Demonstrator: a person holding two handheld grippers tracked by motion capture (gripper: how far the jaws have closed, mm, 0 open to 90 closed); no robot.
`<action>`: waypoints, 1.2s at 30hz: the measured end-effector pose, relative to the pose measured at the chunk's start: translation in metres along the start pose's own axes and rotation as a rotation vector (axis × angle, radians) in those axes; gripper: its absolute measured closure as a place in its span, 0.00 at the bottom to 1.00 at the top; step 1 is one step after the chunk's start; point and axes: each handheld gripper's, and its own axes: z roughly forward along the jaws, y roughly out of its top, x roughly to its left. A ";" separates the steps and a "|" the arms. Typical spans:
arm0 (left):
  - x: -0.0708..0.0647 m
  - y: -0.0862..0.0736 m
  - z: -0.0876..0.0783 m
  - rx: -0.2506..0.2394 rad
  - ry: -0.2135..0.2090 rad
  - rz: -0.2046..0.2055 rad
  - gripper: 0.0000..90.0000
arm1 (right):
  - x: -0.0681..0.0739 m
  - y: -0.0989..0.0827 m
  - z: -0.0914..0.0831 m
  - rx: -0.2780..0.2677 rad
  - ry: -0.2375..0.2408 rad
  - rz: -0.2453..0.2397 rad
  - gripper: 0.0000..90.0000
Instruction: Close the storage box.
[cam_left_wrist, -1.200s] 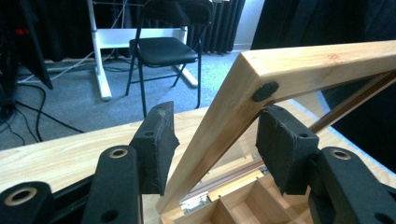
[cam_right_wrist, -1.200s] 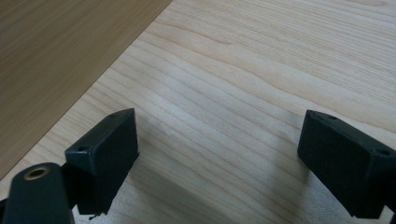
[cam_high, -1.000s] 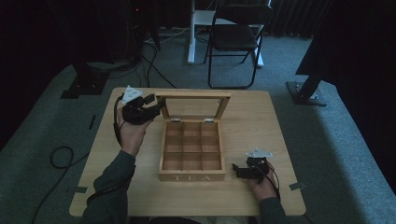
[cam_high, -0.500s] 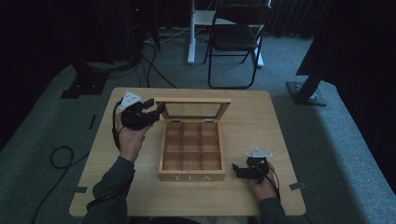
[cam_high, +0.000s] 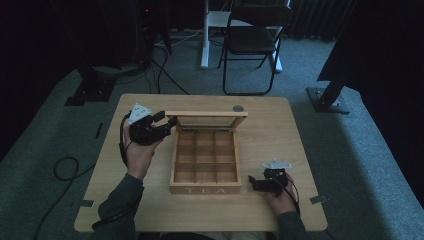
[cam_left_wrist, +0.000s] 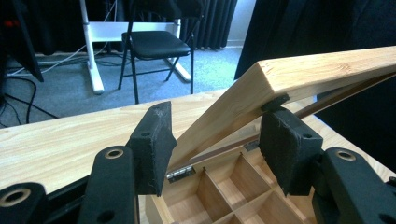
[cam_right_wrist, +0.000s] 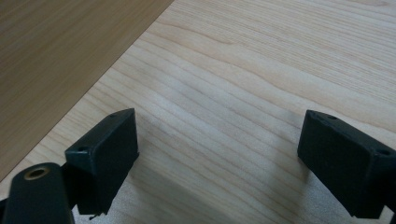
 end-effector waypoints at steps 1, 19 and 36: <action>0.000 -0.001 0.000 -0.001 -0.001 -0.003 0.50 | 0.000 0.000 0.000 0.000 0.000 0.000 0.13; -0.008 -0.015 -0.009 0.022 -0.021 0.013 0.53 | 0.000 0.000 0.000 -0.001 -0.001 -0.001 0.13; -0.014 -0.027 -0.012 0.057 -0.034 0.021 0.53 | 0.000 0.000 0.000 0.001 0.000 0.001 0.13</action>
